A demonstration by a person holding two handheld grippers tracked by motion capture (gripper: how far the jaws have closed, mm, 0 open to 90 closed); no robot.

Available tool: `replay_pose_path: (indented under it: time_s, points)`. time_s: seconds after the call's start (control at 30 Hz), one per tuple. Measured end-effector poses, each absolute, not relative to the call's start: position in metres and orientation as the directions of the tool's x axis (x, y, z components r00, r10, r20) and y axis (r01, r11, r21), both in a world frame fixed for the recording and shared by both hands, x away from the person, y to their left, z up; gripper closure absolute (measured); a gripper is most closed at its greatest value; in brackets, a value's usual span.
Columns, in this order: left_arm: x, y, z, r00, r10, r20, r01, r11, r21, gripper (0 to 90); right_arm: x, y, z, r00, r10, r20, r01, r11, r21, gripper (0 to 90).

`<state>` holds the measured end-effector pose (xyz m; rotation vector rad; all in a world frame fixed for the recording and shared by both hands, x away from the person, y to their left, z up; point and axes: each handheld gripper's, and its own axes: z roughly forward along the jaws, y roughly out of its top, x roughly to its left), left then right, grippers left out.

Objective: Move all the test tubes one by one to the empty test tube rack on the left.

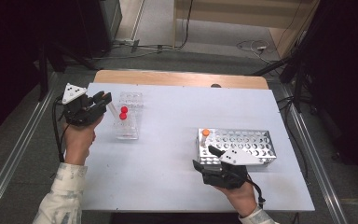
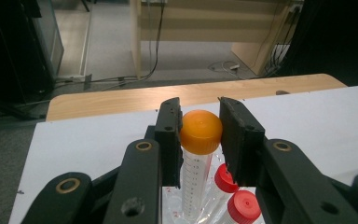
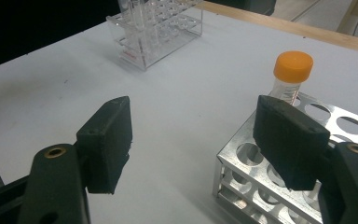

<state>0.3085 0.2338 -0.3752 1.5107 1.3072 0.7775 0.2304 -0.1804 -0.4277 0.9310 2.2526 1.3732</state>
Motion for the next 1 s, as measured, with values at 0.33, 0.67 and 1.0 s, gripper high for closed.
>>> replay_pose_path:
  time_s: [0.33, 0.67, 1.0]
  points:
    - [0.313, 0.229, -0.38, 0.221, 0.971, -0.092, 0.36, 0.007, 0.933, 69.7, 0.23, -0.18, -0.428, -0.727, 0.685, 0.045, 0.353, 0.316, 0.881, 27.1]
    - [0.314, 0.223, -0.389, 0.223, 0.973, -0.064, 0.378, -0.026, 0.925, 69.5, 0.23, -0.18, -0.428, -0.727, 0.686, 0.042, 0.352, 0.319, 0.88, 27.3]
    - [0.316, 0.217, -0.399, 0.235, 0.971, -0.046, 0.416, -0.057, 0.908, 69.2, 0.229, -0.18, -0.428, -0.727, 0.685, 0.041, 0.351, 0.32, 0.88, 27.3]
